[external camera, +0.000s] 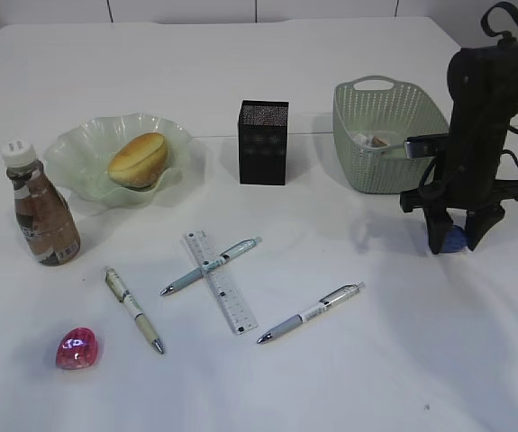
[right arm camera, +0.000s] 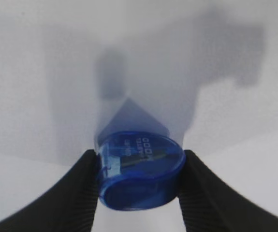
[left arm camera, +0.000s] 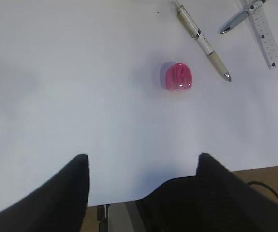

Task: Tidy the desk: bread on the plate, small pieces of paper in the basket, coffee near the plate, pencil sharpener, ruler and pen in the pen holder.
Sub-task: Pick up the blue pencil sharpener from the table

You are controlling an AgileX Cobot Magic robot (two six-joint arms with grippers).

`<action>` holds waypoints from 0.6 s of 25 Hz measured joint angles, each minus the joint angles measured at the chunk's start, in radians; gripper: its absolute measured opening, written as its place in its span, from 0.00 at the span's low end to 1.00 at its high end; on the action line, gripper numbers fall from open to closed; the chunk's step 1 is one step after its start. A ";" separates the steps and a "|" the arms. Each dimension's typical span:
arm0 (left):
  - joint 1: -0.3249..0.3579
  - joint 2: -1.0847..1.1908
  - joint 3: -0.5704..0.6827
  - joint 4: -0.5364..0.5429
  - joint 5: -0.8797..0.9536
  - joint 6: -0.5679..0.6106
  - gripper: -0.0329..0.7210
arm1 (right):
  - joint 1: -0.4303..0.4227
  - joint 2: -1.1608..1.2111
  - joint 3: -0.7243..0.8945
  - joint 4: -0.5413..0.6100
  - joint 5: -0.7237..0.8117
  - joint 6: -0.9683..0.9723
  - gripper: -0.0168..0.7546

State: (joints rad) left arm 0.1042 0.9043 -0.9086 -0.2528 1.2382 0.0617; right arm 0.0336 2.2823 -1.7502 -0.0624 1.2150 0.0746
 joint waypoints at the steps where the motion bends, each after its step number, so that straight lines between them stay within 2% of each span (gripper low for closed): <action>1: 0.000 0.000 0.000 0.000 0.000 0.000 0.69 | 0.000 0.000 0.000 0.000 0.000 0.000 0.52; 11: 0.000 0.000 0.000 0.000 0.000 -0.008 0.69 | 0.000 -0.033 0.000 0.027 0.000 0.000 0.52; 15: 0.000 0.000 0.000 0.000 0.000 -0.010 0.69 | 0.000 -0.083 0.000 0.088 0.000 0.000 0.52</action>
State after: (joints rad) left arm 0.1042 0.9043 -0.9086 -0.2528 1.2382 0.0517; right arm 0.0336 2.1995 -1.7502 0.0253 1.2150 0.0746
